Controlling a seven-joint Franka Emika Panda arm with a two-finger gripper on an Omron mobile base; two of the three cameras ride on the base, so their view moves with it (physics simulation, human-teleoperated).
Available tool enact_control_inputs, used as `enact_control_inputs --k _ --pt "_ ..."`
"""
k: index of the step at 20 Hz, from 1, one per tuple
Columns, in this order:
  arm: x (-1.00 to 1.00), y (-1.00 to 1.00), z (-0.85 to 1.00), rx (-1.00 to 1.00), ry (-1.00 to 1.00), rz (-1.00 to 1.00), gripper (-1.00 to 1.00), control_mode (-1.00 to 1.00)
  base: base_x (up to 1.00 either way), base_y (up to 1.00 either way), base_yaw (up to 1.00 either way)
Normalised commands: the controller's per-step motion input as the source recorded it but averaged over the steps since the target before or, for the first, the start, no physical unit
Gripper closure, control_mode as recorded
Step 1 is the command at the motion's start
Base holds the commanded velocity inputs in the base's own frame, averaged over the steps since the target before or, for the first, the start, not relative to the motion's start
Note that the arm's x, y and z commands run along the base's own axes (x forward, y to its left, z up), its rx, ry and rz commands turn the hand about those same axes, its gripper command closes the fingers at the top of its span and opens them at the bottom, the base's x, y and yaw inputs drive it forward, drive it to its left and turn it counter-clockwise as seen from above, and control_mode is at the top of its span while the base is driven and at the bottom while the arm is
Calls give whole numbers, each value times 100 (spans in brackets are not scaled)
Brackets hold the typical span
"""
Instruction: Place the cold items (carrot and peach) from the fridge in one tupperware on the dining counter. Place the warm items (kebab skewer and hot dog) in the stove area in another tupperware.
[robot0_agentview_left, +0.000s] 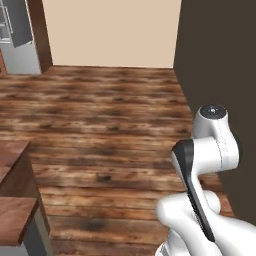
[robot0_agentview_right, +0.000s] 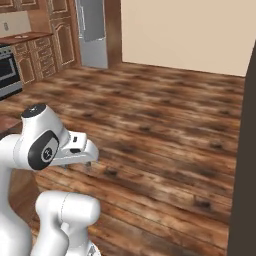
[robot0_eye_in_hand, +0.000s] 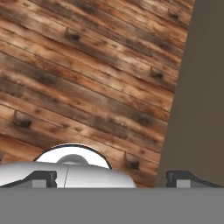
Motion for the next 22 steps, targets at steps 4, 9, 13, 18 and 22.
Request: enact_control_inputs --k 4,9,13,18,22 --pt "0 0 0 0 0 0 -100 100 100 -25 35" --pt "0 0 0 0 0 0 -100 100 100 -26 36" --pt "0 0 0 0 0 0 -100 100 100 -28 34" --pt "0 0 0 0 0 0 -100 100 100 -27 32" --pt "0 0 0 0 0 0 -100 100 100 -23 34"
